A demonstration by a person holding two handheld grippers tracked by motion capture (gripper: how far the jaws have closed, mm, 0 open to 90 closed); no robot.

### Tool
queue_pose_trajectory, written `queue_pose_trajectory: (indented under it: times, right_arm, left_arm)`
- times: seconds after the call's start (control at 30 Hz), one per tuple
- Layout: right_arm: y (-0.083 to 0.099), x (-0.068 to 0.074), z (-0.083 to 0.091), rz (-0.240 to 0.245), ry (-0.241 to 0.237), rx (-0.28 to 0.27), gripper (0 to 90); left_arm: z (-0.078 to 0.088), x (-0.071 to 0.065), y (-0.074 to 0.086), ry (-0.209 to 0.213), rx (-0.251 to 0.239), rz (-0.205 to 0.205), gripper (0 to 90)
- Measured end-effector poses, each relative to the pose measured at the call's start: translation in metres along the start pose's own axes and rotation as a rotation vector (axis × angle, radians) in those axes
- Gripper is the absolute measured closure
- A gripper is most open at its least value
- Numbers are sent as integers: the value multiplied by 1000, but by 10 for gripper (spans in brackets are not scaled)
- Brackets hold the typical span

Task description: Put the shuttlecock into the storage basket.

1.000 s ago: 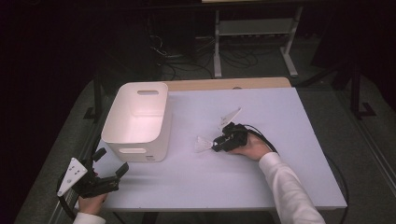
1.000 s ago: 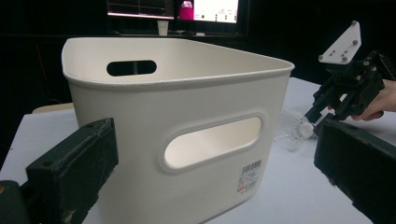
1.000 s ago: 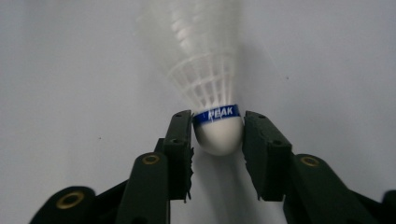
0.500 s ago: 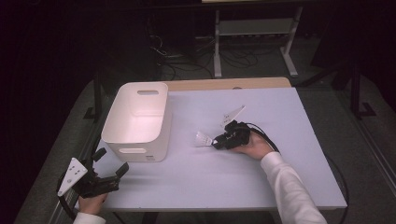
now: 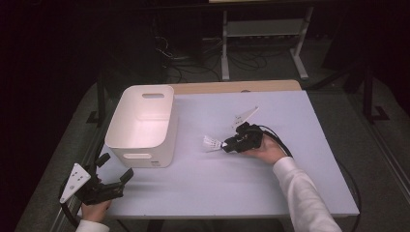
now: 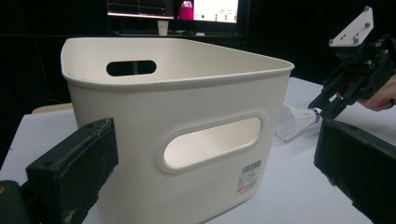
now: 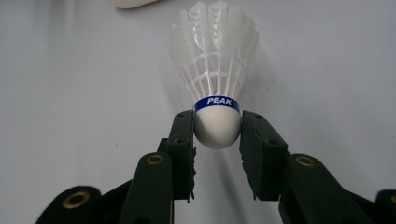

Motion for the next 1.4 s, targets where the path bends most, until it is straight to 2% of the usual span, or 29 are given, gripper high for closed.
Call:
queue_pose_trajectory:
  times: [0.1, 0.57, 0.8, 1.1, 1.4]
  right_arm:
    - [-1, 1, 3, -17, 7, -2, 648]
    - [-12, 6, 11, 8, 19, -7, 649]
    - [-16, 6, 18, 3, 29, -29, 649]
    - [-21, 7, 26, -21, 19, -59, 650]
    - [-33, 7, 36, -11, 23, -89, 650]
  left_arm:
    - [0, 0, 0, 0, -1, 0, 0]
    - [0, 0, 0, 0, -1, -1, 0]
    - [0, 0, 0, 2, -2, 1, 0]
    - [0, 0, 0, 0, -2, 6, 0]
    - [0, 0, 0, 0, -3, 8, 0]
Point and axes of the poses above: each handheld gripper's, and its own axes: z roughly backward along the jaws, y roughly out of its underside, x roughly to its left, the point moved 3 cm from there along -z, roughly forward along the jaws, and after that the axes turned 4 degrees about y, right-handed, at the moved point
